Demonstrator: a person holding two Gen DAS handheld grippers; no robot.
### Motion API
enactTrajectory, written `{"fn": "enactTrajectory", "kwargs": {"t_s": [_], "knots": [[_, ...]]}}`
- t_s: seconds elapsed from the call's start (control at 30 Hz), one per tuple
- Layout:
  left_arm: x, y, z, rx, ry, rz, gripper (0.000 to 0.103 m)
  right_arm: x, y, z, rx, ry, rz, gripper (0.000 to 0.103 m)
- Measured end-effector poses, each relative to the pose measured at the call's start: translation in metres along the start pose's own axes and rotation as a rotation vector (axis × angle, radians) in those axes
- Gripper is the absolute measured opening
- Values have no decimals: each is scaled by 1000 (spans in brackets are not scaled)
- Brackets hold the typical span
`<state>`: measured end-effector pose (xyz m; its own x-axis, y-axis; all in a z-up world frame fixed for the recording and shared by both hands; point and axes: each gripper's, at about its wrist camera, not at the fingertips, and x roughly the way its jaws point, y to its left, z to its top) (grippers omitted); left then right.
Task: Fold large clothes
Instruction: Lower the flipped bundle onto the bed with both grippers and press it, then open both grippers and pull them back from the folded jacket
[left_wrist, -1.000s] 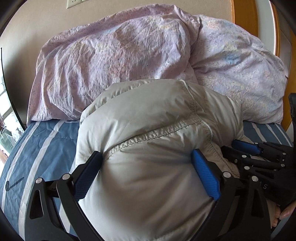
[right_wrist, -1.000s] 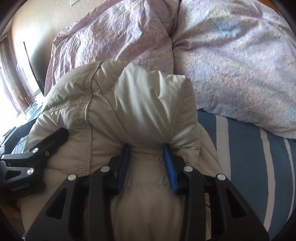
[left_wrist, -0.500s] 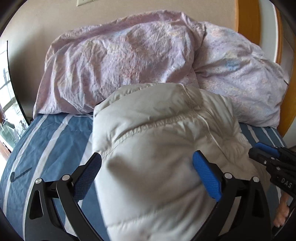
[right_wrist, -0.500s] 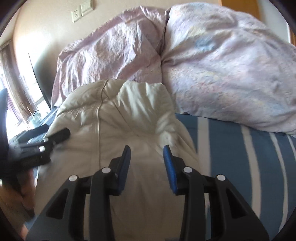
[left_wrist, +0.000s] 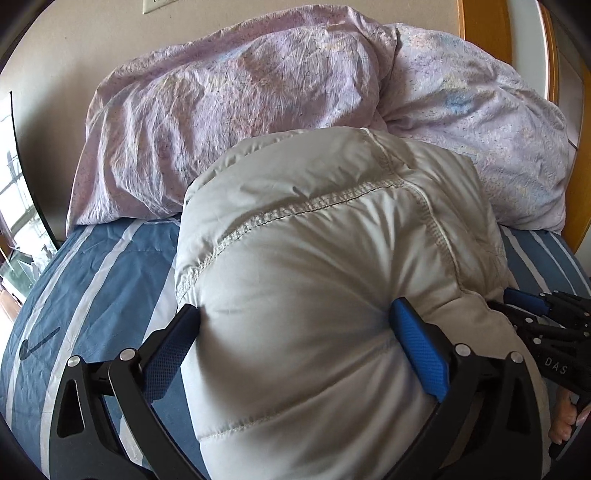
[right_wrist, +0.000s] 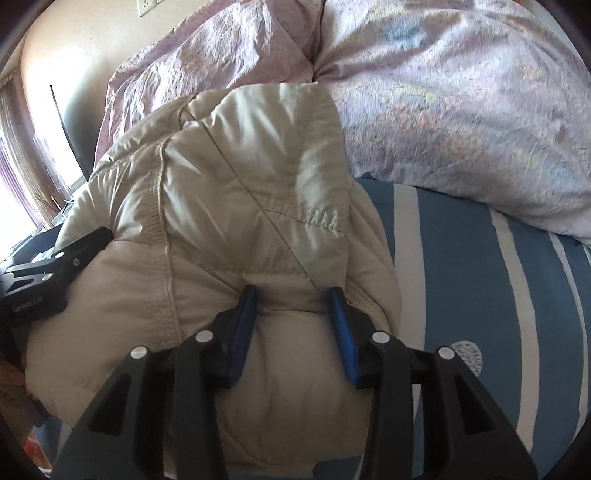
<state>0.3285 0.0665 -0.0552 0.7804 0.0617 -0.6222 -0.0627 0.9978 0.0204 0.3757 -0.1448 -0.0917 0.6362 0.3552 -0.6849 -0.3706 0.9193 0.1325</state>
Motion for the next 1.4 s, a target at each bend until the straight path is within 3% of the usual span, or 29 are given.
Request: {"fn": "enactTrajectory", "kwargs": {"t_s": [0.23,0.37,0.43,0.5,0.6,0.67,0.77,1.0,1.4], "knots": [[4,-3,-2,-24,-24,32,102,4,-2,2,20,-8,2,41],[-2,-1,-1,-49,-24,42,102,-2,-8,5,92,6,17,42],[-15,5,0,-92,-19,29,102,-21,-7,8,115,9,-28,54],[-37,11,0,-120,-36,-1,102,-53,-7,7,118,-60,-63,77],[-70,13,-2,-114,-64,-16,102,-92,-10,4,130,-145,-106,101],[-91,11,-5,-100,-79,-19,102,-119,-11,0,137,-193,-142,101],[-122,9,-14,-98,-106,-12,102,-145,-12,-6,147,-195,-161,101],[-176,6,-49,-137,-83,18,102,-184,2,-38,151,-193,-86,101],[-215,-8,-100,-96,-19,11,102,-221,57,-100,63,-217,-134,101]]}}
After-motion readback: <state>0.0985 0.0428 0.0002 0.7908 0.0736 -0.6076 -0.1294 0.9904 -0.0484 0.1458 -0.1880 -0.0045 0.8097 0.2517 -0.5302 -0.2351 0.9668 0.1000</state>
